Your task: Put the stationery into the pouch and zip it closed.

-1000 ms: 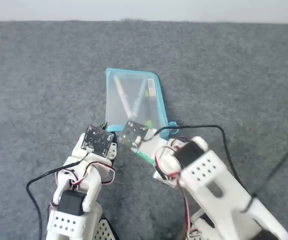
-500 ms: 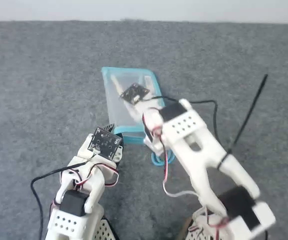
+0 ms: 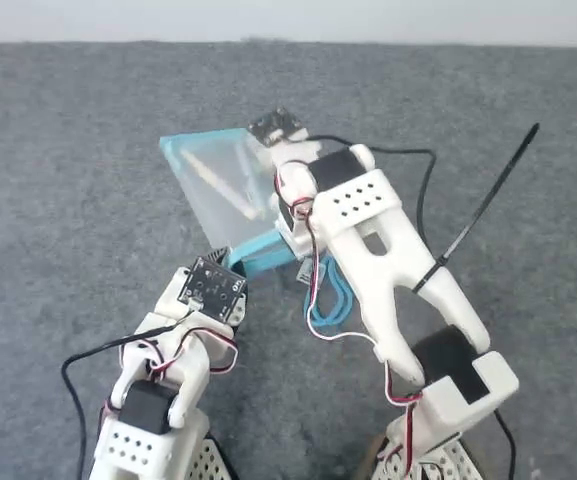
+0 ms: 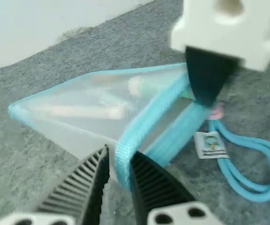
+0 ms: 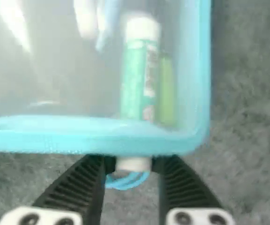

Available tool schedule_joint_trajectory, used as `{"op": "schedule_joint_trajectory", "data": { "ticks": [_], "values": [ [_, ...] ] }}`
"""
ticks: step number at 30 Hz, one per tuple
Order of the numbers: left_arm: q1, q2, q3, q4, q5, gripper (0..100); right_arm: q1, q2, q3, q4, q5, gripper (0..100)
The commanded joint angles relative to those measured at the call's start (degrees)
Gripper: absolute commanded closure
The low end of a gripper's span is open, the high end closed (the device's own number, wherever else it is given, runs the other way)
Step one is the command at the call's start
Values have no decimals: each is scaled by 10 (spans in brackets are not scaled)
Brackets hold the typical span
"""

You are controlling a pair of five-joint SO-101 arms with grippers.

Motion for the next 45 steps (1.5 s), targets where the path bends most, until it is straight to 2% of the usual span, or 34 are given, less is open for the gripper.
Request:
{"op": "schedule_joint_trajectory", "data": {
  "ticks": [1, 3, 8, 13, 17, 21, 28, 35, 45],
  "values": [
    [33, -14, -7, 7, -7, 987, 0, -39, -59, -7, -1, 724],
    [33, -14, -7, 7, -7, 987, 0, -53, -57, -3, 18, 695],
    [32, -14, -8, 7, -6, 987, 3, -95, -56, 38, 48, 695],
    [-3, -14, -12, 4, -4, 987, 5, -164, -52, 80, 84, 695],
    [-19, -14, -16, 4, -4, 987, 1, -261, 40, 63, 104, 695],
    [-40, -14, -30, 8, -4, 987, 17, -385, 250, -39, 127, 695],
    [-58, -14, -28, 8, -4, 987, 54, -528, 595, -315, 135, 696],
    [-55, -14, -21, 7, -4, 987, 54, -532, 701, -458, 63, 696],
    [-57, -14, -22, 7, -4, 987, 53, -532, 804, -611, 55, 696]
  ]
}}
